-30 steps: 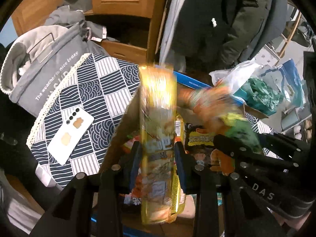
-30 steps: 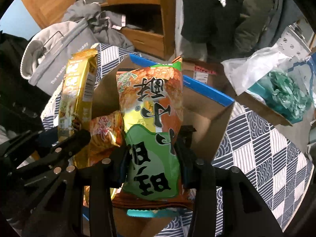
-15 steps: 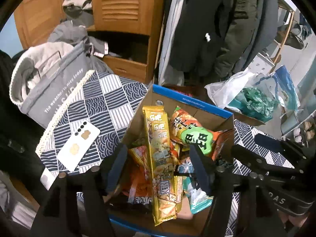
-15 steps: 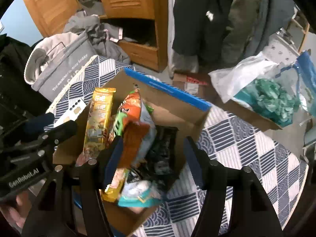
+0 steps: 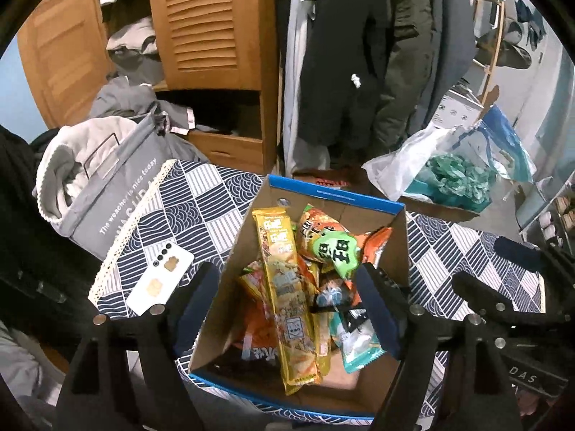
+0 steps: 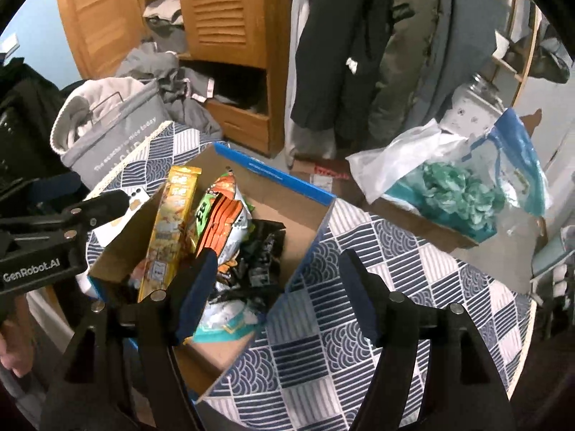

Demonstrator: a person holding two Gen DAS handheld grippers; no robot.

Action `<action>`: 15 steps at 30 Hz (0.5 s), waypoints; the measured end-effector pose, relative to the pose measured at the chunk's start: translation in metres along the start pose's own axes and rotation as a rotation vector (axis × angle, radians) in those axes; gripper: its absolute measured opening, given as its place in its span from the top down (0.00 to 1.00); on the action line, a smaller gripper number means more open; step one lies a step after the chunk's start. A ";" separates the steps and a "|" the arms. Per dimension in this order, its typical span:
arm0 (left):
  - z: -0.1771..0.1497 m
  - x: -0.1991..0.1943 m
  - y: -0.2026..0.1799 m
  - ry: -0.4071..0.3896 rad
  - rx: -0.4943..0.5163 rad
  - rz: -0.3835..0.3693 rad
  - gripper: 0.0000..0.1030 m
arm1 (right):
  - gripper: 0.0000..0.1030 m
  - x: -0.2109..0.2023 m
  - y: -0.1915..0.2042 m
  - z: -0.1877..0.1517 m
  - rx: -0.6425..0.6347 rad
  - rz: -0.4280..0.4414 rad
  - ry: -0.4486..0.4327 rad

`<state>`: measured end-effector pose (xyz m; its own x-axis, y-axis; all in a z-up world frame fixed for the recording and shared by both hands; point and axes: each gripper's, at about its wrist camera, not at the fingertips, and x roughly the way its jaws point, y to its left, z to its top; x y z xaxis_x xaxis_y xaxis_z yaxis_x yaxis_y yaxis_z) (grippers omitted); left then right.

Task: Organize snacks

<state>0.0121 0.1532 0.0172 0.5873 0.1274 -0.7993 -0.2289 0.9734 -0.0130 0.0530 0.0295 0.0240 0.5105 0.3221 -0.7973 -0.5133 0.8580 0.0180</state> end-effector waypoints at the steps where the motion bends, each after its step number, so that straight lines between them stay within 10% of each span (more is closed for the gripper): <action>1: -0.002 -0.003 -0.002 -0.008 0.008 0.004 0.22 | 0.29 -0.004 -0.001 -0.002 -0.003 -0.004 -0.008; 15: -0.020 -0.032 -0.007 -0.083 0.028 0.044 0.14 | 0.26 -0.027 -0.017 -0.026 0.000 -0.013 -0.064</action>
<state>-0.0206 0.1387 0.0309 0.6397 0.1844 -0.7462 -0.2349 0.9712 0.0386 0.0301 -0.0043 0.0297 0.5603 0.3363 -0.7570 -0.5067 0.8621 0.0080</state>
